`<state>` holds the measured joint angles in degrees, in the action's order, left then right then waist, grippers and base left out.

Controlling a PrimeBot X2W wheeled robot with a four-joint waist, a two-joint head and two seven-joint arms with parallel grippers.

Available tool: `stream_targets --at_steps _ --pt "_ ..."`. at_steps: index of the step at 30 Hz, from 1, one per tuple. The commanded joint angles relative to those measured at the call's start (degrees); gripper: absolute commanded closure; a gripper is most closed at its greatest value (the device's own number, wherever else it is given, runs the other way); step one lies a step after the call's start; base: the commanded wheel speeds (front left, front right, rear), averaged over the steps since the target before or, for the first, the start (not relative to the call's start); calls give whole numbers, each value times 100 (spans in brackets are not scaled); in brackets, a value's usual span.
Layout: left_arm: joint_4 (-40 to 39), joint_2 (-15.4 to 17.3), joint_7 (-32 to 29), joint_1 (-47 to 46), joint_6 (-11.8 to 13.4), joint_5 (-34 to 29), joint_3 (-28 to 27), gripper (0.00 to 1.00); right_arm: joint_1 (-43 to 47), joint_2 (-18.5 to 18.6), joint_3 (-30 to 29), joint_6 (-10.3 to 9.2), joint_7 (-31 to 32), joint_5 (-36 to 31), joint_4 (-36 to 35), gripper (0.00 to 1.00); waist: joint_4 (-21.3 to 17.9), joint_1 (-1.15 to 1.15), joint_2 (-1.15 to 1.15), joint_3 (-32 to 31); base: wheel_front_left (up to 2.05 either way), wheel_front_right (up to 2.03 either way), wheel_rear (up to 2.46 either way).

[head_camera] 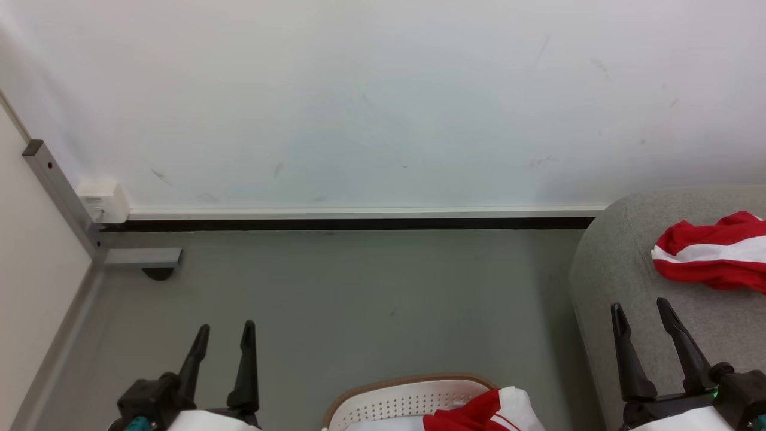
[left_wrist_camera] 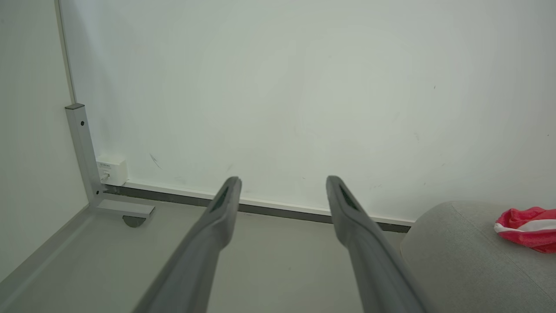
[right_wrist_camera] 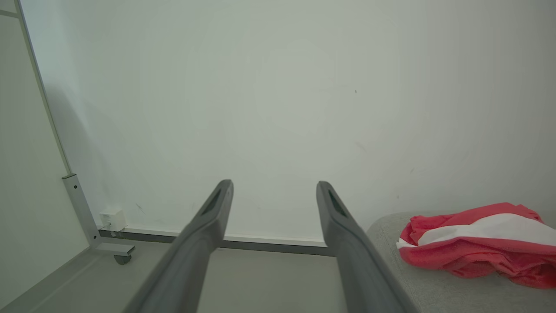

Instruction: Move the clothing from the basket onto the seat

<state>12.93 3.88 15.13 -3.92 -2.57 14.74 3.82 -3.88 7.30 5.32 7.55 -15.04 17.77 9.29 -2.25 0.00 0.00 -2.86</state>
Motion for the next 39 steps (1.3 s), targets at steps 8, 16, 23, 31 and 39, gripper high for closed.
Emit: stream_targets --at_steps 8,16,23,31,39 --pt "40 -55 3 -22 -83 -140 -140 0 -88 49 82 -13 -18 88 60 0 -79 0 0 -32 0 0 0" --pt "46 -79 3 -61 -166 -180 -81 0 -214 187 133 -13 -18 57 71 0 -356 0 0 85 0 0 0" --pt "102 -84 3 -276 -254 -263 126 0 -399 378 -11 -13 -18 32 34 0 -689 0 0 406 0 0 0" --pt "367 -59 3 -878 -390 -443 553 0 -680 350 -324 -13 -19 6 -145 0 -1051 0 0 1230 0 0 0" --pt "895 83 -228 -1568 -465 -505 1052 0 -915 237 -660 -13 -10 6 -246 0 -1363 0 0 2013 0 0 0"
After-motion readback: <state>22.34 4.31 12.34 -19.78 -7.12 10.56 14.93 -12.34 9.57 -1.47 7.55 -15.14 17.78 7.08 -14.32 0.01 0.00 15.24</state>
